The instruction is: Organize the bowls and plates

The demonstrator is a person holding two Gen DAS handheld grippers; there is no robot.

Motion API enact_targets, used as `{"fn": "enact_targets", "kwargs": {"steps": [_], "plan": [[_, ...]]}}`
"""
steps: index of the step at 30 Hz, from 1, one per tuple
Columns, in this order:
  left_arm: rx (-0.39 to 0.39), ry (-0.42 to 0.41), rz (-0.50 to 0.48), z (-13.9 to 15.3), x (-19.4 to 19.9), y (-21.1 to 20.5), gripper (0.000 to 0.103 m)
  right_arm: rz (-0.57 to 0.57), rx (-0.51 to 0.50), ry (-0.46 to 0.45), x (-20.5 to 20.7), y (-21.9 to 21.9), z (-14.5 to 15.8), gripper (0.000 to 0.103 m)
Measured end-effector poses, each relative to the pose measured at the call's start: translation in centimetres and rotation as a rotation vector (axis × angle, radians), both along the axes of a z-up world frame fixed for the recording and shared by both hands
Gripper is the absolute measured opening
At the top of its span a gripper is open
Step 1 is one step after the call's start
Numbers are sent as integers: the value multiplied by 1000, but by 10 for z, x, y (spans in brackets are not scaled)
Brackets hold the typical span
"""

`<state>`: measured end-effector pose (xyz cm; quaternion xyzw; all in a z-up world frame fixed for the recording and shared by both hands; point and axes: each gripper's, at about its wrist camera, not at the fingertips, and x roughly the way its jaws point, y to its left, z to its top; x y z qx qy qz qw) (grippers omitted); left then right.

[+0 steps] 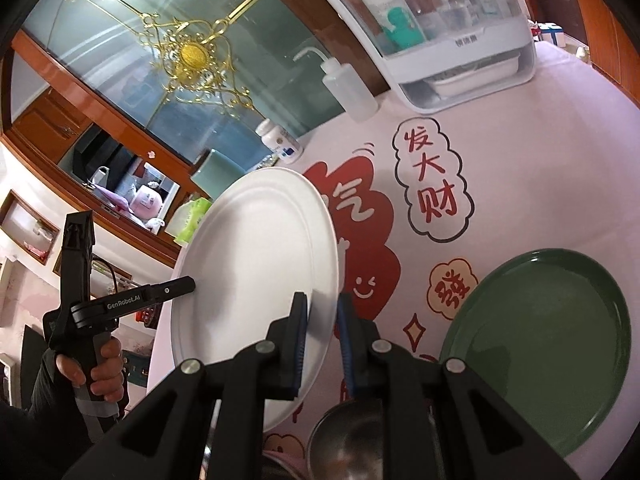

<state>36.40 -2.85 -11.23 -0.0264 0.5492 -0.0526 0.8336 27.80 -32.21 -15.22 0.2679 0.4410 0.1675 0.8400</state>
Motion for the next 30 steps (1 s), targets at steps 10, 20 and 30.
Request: {"fn": "enact_targets", "kwargs": {"steps": [10,20,30], "plan": [[3,-48,11,39,-50,3,25,-1,2,-59,-36,0,33,15],[-28,-96,30,70,-111,12,25,4,-12,-130,-83,7,67,15],[-73,-126,21,87,-169,25,25,-13,-38,-172,-137,16,91,15]]}}
